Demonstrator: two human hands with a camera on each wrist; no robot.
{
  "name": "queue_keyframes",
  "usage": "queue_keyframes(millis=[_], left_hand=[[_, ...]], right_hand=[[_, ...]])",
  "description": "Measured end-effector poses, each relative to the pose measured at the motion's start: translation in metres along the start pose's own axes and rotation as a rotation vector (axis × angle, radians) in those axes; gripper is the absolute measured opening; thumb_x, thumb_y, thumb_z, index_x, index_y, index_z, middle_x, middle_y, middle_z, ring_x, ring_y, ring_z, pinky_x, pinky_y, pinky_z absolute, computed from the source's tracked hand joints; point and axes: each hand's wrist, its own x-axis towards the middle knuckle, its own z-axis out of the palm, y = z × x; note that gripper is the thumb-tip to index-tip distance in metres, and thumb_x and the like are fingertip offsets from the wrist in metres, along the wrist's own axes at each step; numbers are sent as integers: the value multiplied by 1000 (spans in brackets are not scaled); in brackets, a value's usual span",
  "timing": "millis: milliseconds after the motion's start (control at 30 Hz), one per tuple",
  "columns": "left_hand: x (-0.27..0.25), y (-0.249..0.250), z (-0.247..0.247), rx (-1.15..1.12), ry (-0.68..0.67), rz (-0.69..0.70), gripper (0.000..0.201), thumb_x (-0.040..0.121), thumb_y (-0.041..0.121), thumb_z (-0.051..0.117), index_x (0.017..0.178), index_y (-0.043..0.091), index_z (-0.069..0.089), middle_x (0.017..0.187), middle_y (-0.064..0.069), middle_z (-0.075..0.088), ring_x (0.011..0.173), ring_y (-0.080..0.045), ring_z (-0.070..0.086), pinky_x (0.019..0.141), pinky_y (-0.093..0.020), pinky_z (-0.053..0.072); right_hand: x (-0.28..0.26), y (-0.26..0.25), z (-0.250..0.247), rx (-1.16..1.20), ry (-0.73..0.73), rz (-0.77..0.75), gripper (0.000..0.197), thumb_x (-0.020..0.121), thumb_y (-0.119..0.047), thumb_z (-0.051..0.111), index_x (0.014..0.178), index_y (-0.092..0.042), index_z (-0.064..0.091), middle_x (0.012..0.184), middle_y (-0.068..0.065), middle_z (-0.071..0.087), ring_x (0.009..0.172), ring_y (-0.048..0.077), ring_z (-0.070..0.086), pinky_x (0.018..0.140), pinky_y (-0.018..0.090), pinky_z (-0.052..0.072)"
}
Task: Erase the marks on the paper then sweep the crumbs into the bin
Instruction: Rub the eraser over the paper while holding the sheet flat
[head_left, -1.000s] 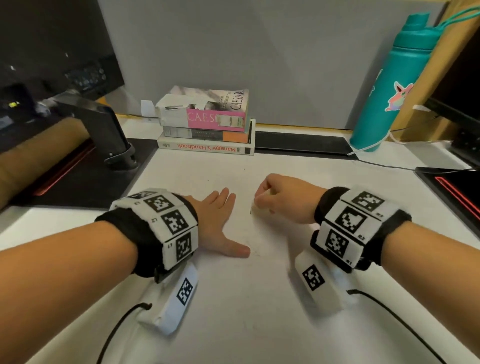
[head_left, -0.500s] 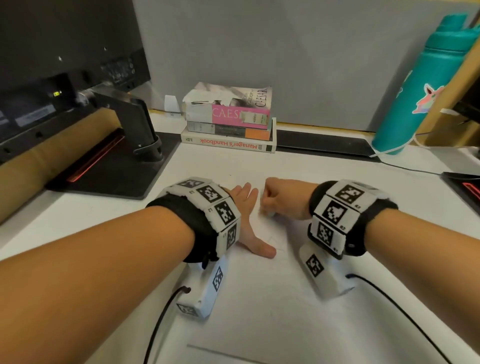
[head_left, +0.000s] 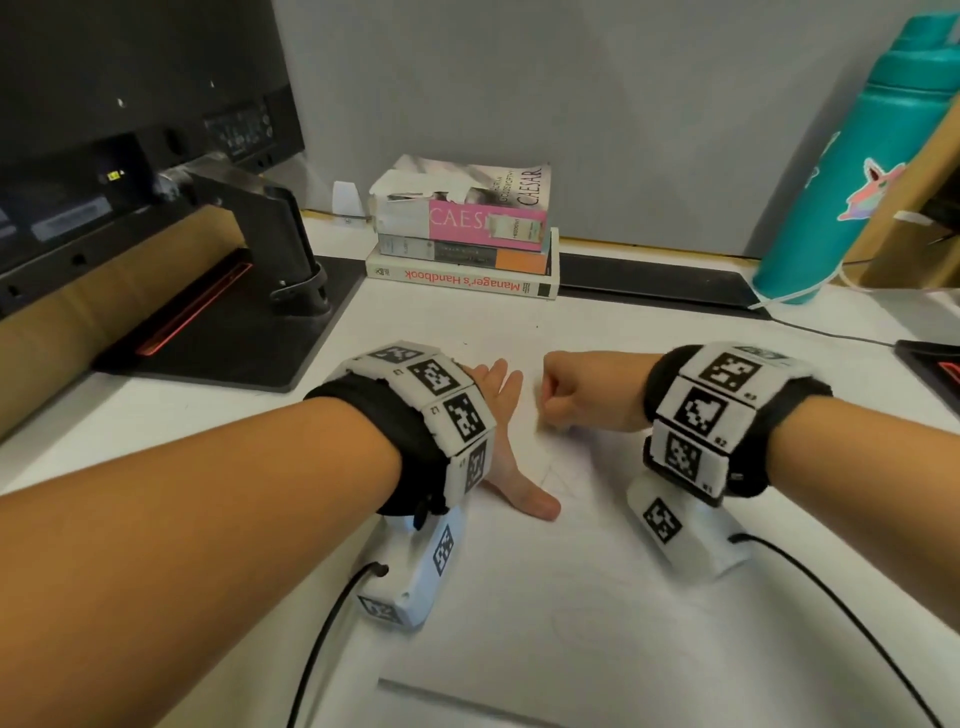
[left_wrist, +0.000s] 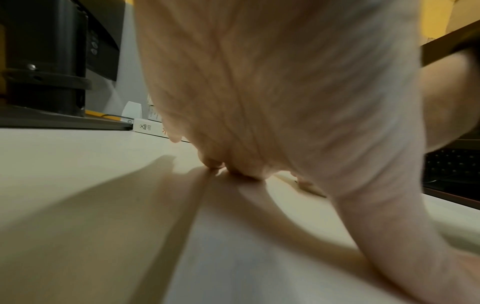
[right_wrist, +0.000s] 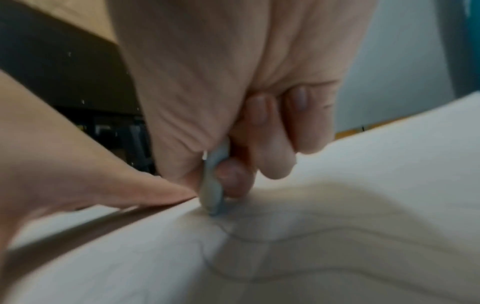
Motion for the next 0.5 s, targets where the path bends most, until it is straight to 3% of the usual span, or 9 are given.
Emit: queue_keyframes(millis=[133,233,300,367,433,500], left_hand=[[-8,4,-4,8,-4,38,116,74,73,54,148,22,-21,156,-6,-26,145,-23,-19,113,-51,-8],[-6,4,-3,5,1,9,124,70,77,54,147,19,-24,157,-5,-25,146,-22,-17,114,-50,-7],[-3,3,-3,7,-14,-24,127,67,80,53,147,19,-25,157,-4,-26,146,-21,-16,114,-51,-7],[-6,6,-6,21,-27,-10,120,71,77,53,147,22,-23,156,-6,-26,146,-23,-18,113,-52,-8],[-7,8,-7,36,-18,13,116,75,73,53,148,23,-22,156,-7,-26,145,-23,-20,113,-52,-8],[-5,6,-5,22,-21,-15,123,71,76,53,147,19,-24,156,-5,-26,146,-22,-18,113,-52,-7]], right_hand=[[-6,-9,11,-67,-61,-111,12,90,-19,50,95,-8,52,76,2,51,71,16,46,58,18,34],[-9,-2,5,51,-43,-47,10,89,-19,53,89,-10,49,78,2,52,65,11,44,60,20,36],[-6,-1,1,-31,4,5,12,91,-25,49,91,-15,42,75,-2,48,63,9,42,61,22,36],[-7,-8,8,-122,-2,-59,11,92,-25,47,94,-16,40,76,-3,47,67,12,44,62,23,35],[-11,-9,12,-47,-55,-129,9,91,-19,50,93,-13,44,81,2,54,69,14,47,61,21,37],[-11,-3,8,29,-44,-75,9,89,-18,52,89,-11,47,79,4,55,64,11,44,58,18,37]])
